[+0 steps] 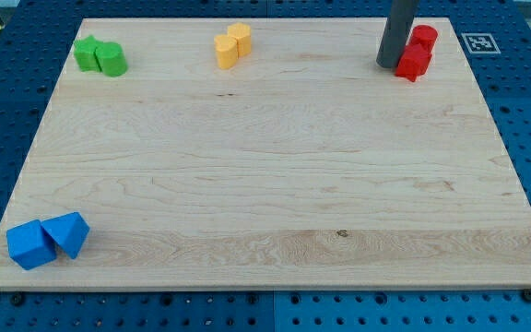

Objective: Move your arm to separate the yellow hexagon and the yellow heart

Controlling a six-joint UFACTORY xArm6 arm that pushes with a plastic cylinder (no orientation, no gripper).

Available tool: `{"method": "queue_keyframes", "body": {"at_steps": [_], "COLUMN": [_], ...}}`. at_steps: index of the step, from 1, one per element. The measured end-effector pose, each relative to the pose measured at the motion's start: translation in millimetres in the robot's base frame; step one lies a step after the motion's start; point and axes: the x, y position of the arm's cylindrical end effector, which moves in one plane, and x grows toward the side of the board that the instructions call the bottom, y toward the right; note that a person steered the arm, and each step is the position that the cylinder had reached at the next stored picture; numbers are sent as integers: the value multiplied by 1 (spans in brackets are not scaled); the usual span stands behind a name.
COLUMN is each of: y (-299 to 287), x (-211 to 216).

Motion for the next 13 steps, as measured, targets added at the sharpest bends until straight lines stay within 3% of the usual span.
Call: {"method": "queue_keyframes", "body": {"at_steps": [3,7,10,13], "y": [22,-153,-244,-217], "x": [6,-61,-89,2]}}
